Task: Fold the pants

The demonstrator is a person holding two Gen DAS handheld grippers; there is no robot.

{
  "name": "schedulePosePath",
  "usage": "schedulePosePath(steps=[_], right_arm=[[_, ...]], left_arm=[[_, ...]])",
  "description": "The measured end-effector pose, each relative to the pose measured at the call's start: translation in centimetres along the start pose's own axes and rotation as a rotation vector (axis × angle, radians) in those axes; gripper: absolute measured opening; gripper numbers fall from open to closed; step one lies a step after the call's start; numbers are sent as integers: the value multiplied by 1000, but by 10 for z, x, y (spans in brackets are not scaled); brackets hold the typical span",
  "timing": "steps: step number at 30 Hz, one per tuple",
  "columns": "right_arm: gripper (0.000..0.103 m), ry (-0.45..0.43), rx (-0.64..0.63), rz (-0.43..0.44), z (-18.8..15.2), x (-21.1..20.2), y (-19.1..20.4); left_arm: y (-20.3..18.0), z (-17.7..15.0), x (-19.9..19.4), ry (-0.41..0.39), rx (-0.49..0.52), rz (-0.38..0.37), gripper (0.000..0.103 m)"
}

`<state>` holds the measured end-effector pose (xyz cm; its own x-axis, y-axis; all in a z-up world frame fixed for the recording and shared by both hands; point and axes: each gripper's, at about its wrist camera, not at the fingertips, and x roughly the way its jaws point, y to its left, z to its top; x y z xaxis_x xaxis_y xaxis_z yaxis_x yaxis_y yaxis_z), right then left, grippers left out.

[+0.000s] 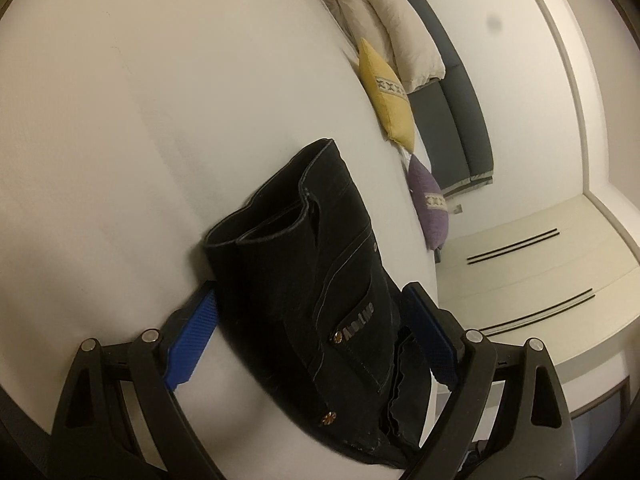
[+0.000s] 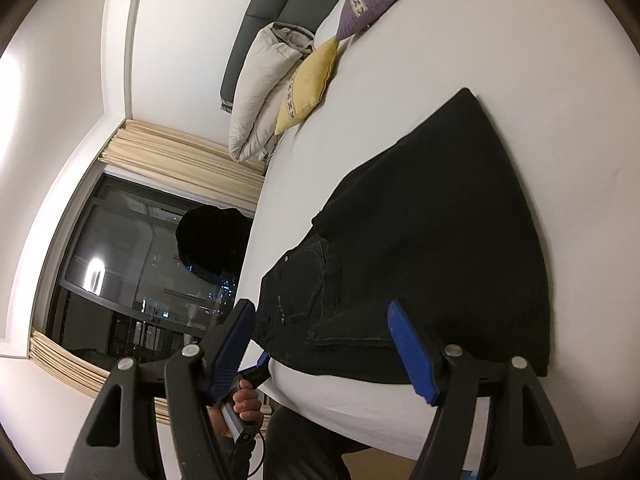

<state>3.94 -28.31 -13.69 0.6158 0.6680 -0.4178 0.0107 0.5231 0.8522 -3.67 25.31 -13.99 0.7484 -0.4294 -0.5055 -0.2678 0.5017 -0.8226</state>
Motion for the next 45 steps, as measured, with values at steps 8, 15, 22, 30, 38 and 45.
schedulePosePath(steps=[8, 15, 22, 30, 38, 45], right_arm=[[72, 1, -1, 2, -2, 1, -1], [72, 4, 2, -6, -6, 6, -1], [72, 48, -11, -88, -2, 26, 3], [82, 103, 79, -52, 31, 59, 3], [84, 196, 33, -11, 52, 90, 25], [86, 251, 13, 34, 56, 107, 43]], left_arm=[[38, 3, 5, 15, -138, -58, 26], [35, 3, 12, -2, -129, -62, 14], [-43, 1, 11, -20, 120, 0, 13], [-187, -107, 61, 99, 702, 13, 13], [-207, -191, 96, 208, 935, 46, 13], [-219, -205, 105, 173, 1038, 89, 13]])
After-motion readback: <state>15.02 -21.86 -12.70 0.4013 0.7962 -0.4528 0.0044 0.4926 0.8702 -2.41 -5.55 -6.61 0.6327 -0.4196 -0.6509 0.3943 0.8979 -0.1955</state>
